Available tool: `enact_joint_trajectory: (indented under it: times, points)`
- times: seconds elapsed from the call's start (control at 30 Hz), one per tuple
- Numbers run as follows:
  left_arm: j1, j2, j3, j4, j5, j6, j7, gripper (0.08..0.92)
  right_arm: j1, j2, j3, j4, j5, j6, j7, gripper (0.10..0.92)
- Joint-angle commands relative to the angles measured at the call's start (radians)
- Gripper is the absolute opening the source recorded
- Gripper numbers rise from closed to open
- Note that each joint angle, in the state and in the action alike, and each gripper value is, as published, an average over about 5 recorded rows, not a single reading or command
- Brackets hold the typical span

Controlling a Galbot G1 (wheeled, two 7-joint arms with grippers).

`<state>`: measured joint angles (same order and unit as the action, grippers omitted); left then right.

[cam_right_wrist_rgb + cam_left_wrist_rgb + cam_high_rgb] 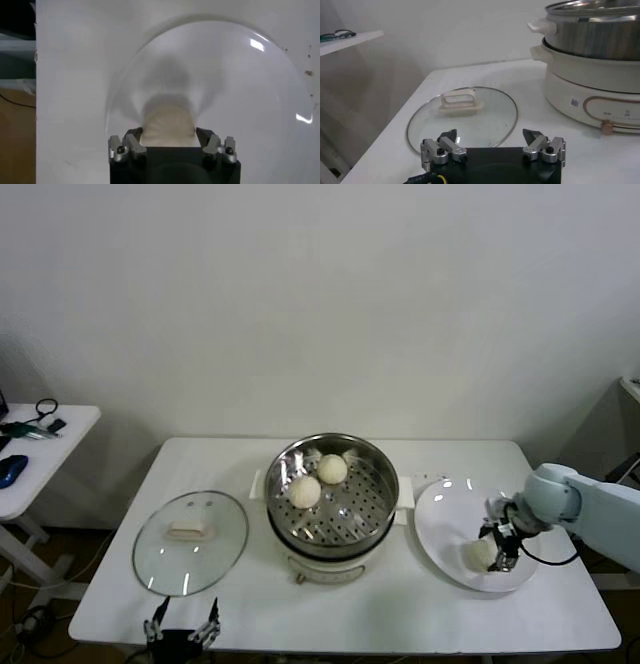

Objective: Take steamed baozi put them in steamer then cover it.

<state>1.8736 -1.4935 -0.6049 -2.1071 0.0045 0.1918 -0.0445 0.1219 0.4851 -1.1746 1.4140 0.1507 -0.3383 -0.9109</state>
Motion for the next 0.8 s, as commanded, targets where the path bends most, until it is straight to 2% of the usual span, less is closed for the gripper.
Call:
enact_joint_trajectory:
  times: [0.03,0.17,0.3,0.53,0.63,0.8]
  points:
    - [0.001,0.001,0.001,-0.001,0.001,0.000,0.000,0.823,-0.034,-0.001,0.050,-0.015,-0.013,0.003,0.002,0.705]
    - [0.000,-0.001,0.002,-0.001,0.003,0.000,0.000,0.823,0.063,-0.004,-0.011,-0.003,0.005,0.025,-0.017,0.676]
    - [-0.001,-0.005,0.007,-0.001,0.008,0.000,0.000,0.823,0.292,0.014,-0.168,0.021,0.041,0.088,-0.061,0.663]
    - [-0.001,-0.007,0.012,-0.005,0.017,0.001,0.000,0.823,0.879,0.200,-0.513,0.033,0.192,0.424,-0.161,0.662]
    - [0.000,-0.008,0.014,-0.008,0.020,0.001,0.000,0.823,1.019,0.297,-0.516,0.058,0.208,0.557,-0.180,0.662]
    - [0.002,-0.011,0.016,-0.012,0.022,0.001,0.000,0.823,1.064,0.407,-0.399,0.189,0.182,0.654,-0.170,0.662]
